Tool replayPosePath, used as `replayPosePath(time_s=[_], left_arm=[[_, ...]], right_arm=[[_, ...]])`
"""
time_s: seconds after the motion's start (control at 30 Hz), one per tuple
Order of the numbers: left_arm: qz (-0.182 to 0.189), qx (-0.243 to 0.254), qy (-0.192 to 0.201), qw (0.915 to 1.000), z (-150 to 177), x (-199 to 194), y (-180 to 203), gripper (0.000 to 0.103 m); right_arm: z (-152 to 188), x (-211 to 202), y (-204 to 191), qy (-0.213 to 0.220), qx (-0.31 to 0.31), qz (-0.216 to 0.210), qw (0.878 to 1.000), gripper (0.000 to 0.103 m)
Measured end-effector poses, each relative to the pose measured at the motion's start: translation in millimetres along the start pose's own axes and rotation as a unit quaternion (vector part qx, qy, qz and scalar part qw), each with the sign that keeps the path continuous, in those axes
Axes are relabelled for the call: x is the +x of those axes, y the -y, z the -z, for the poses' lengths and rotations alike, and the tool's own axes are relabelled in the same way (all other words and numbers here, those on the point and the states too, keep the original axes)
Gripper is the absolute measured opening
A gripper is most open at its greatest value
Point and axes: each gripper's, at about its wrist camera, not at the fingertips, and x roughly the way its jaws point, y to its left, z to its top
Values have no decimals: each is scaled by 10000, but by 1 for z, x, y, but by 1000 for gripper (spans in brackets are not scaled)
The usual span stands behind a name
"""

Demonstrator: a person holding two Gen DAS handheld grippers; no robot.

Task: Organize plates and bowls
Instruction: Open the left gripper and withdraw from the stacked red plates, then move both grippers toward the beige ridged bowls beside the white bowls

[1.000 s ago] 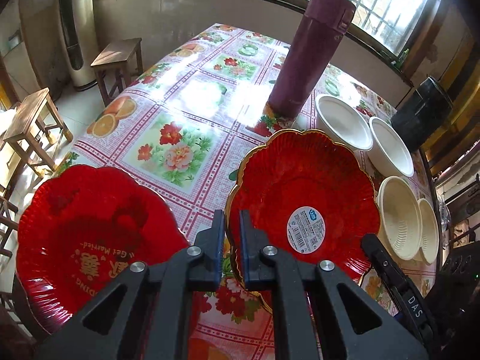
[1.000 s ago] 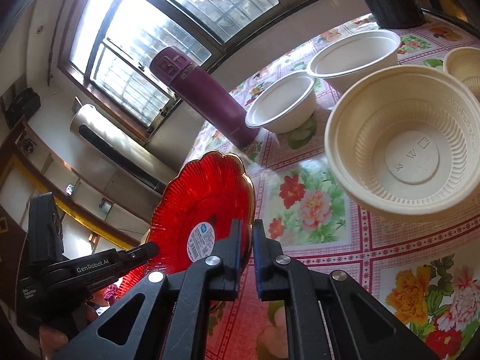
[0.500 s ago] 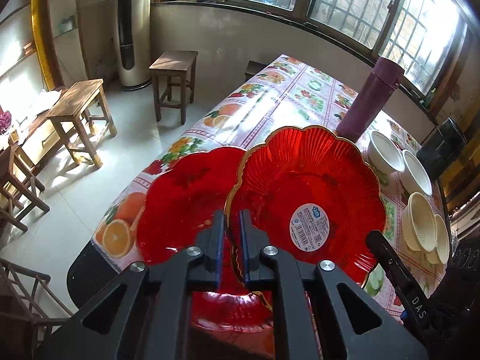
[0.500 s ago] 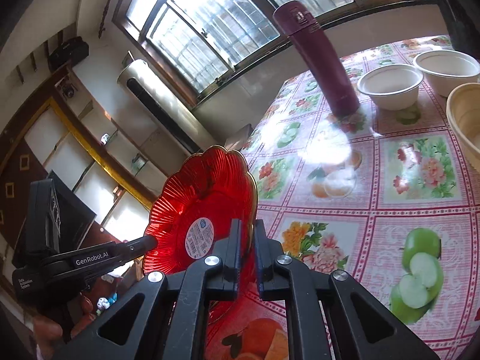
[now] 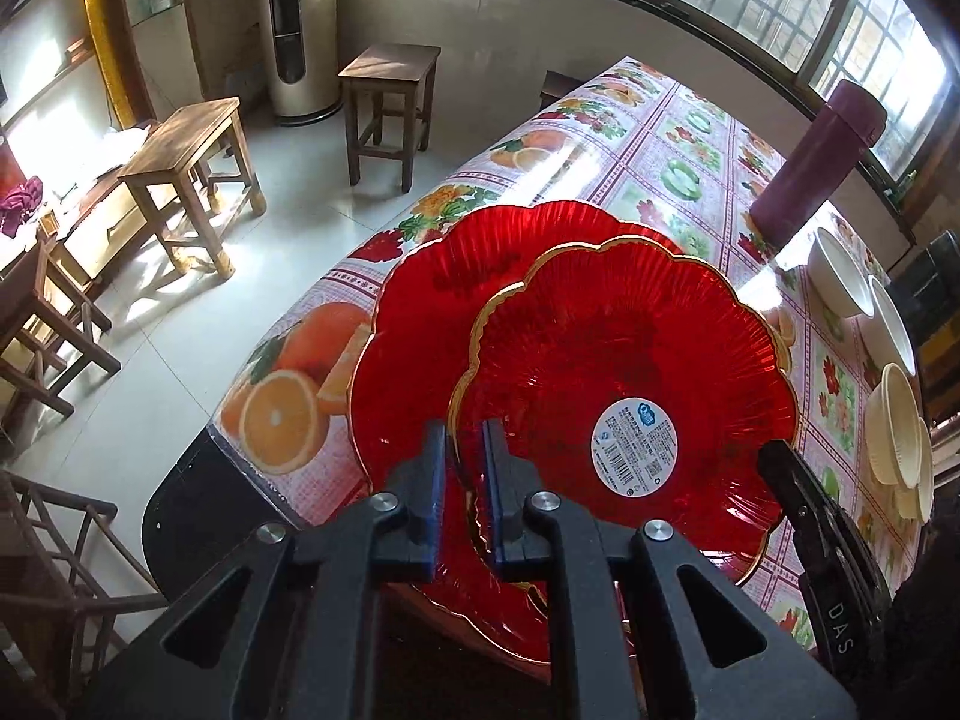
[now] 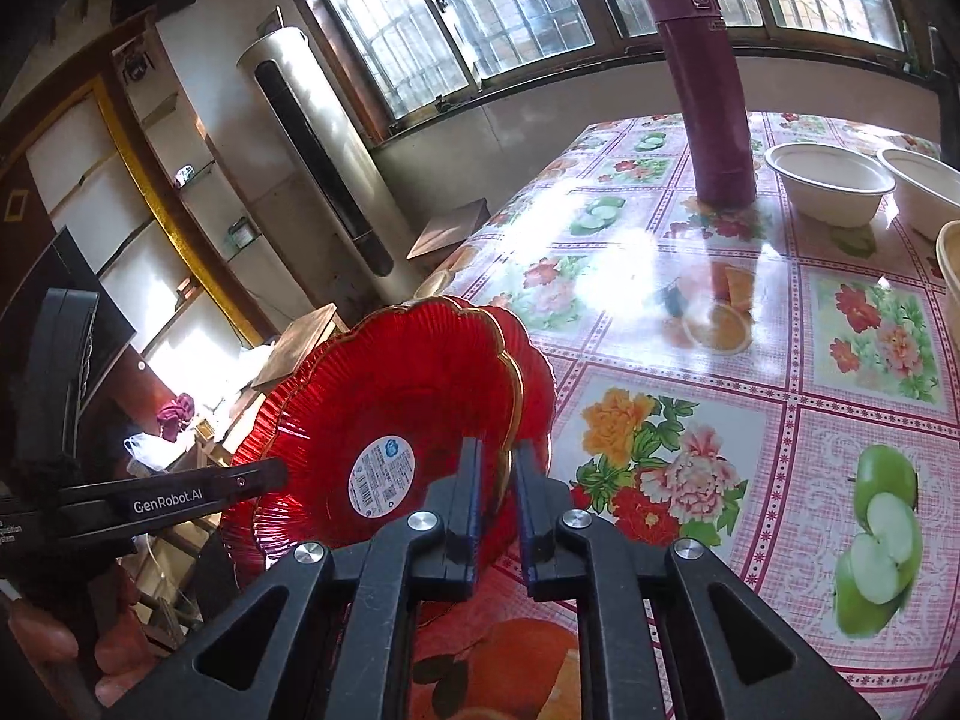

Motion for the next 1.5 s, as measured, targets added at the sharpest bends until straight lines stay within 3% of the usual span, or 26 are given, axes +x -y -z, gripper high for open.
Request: replayPosePath(time_s=[0.13, 0.2, 0.27, 0.43, 0.53, 0.63, 0.77, 0.9, 1.03, 1.23, 1.43, 1.5], left_arm=[[-222, -74, 163, 9996, 1, -7, -5, 10], [-492, -66, 451, 9977, 1, -17, -5, 10], [-643, -22, 809, 9946, 2, -31, 1, 18], [-557, 267, 1966, 9785, 16, -73, 37, 77], [-234, 800, 2449, 9660, 31, -90, 77, 84], [158, 1404, 2362, 9614, 41, -91, 120, 84], [602, 2071, 1767, 9603, 46, -80, 175, 84], [1159, 2284, 1366, 9569, 51, -72, 221, 84], [1436, 2290, 1192, 9554, 52, -66, 257, 84], [1554, 2199, 1012, 9577, 47, -51, 303, 84], [1702, 1828, 1238, 9603, 33, -40, 319, 84], [1815, 1763, 1136, 9608, 35, -26, 318, 85]], right_arm=[[2, -5, -11, 105, -308, 169, 9993, 25], [1, -12, -10, 207, -297, 115, 9993, 43], [-1, -23, -7, 420, -283, 165, 9986, 59], [-6, -66, 10, 1216, -307, 191, 9919, 83], [-9, -97, 31, 1698, -395, 353, 9841, 90], [-12, -128, 67, 2007, -191, 435, 9785, 101], [-18, -172, 130, 2362, 372, 491, 9697, 102], [-20, -216, 202, 2688, 1076, 649, 9550, 103], [-21, -250, 264, 2785, 1518, 737, 9455, 103], [-19, -265, 311, 2563, 2101, -473, 9423, 103], [-23, -247, 295, 2245, 1865, -1202, 9489, 103], [-21, -239, 283, 2074, 1730, -1438, 9520, 103]])
